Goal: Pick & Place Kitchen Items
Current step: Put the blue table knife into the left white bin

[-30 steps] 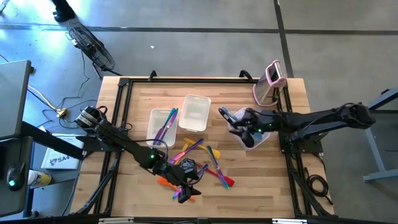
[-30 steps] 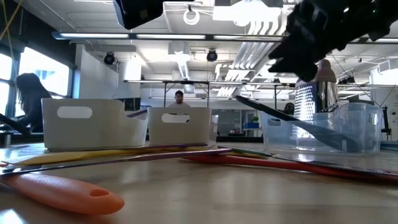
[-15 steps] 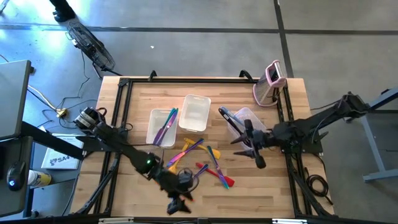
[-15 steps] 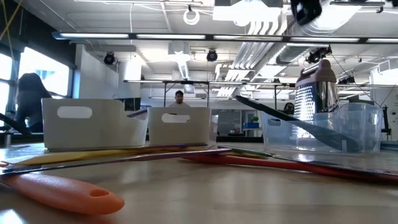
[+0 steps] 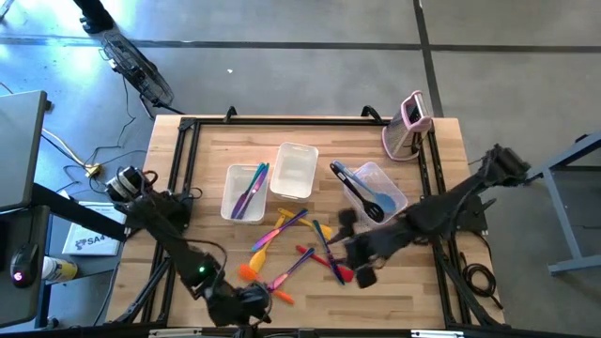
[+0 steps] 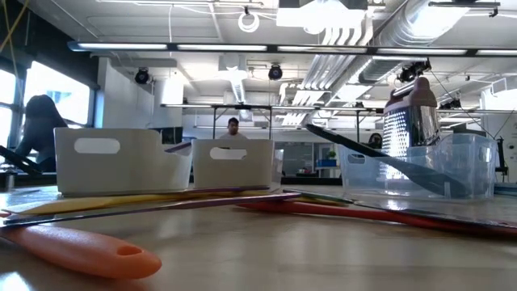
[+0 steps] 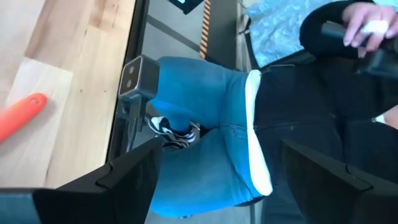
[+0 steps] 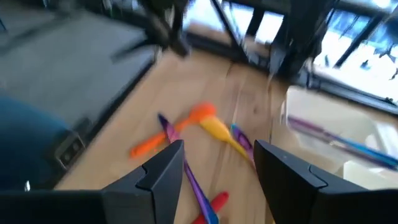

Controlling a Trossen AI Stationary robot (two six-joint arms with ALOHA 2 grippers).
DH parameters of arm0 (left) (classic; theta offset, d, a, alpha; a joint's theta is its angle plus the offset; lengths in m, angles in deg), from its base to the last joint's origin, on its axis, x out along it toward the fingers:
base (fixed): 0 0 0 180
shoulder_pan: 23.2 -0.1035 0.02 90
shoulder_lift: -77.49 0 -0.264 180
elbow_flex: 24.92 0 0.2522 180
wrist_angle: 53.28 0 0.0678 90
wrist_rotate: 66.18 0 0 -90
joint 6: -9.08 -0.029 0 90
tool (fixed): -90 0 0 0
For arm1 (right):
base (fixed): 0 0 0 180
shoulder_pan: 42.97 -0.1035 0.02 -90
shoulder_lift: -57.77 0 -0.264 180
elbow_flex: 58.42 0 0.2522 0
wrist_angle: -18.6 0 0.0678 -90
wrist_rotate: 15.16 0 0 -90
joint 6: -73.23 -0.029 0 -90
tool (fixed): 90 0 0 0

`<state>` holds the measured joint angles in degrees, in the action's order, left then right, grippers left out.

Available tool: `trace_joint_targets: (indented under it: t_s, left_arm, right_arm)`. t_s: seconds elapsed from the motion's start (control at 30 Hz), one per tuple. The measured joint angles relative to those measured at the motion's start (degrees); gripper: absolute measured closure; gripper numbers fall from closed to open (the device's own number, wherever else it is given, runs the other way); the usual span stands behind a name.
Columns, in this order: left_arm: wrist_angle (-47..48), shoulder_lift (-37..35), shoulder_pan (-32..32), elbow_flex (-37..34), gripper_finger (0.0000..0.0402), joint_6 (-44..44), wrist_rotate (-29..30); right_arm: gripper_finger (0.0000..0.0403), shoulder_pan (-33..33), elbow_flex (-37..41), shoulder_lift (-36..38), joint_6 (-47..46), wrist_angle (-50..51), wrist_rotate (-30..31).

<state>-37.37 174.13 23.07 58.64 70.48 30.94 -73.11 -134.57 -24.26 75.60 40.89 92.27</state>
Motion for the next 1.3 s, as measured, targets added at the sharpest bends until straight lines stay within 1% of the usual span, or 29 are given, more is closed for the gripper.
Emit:
trace_joint_targets:
  t_s: [0.17,0.27,0.37,0.5,0.6,0.73,0.93,1.1,1.3]
  left_arm:
    - [2.69,-0.01,0.77,0.01,0.0091,1.29,2.5]
    - [7.78,-0.93,0.6,0.02,0.0091,4.33,8.81]
    - [12.46,-1.63,0.04,0.03,0.0091,4.9,12.8]
    - [16.41,-3.85,0.31,0.02,0.0091,4.87,19.11]
    - [19.53,-5.62,0.78,0.02,0.0091,4.36,23.5]
    - [22.95,-7.05,1.49,0.02,0.0091,3.52,28.07]
    - [24.57,-7.15,2.55,0.02,0.0091,3.68,29.21]
    - [25.24,-7.15,2.55,0.02,0.0091,4.86,29.46]
    - [26.35,-7.15,2.53,0.02,0.0091,4.88,29.22]
  right_arm:
    - [0.0215,2.52,-10.14,-11.38,1.09,9.77,-4.35]
    - [0.0215,4.08,-13.65,-16.74,3.47,11.67,-8.06]
    - [0.0215,5.34,-15.45,-20.93,5.27,11.87,-10.75]
    - [0.0215,6.23,-16.94,-24.66,8.83,12.01,-11.0]
    - [0.0215,6.66,-17.56,-27.03,11.97,12.37,-10.08]
    - [0.0215,7.31,-17.97,-29.37,14.46,11.19,-9.95]
    - [0.0215,8.58,-17.99,-32.11,14.4,9.95,-10.89]
    - [0.0215,9.72,-17.93,-33.85,13.93,8.36,-15.91]
    - [0.0215,10.04,-17.98,-34.13,14.24,7.86,-17.9]
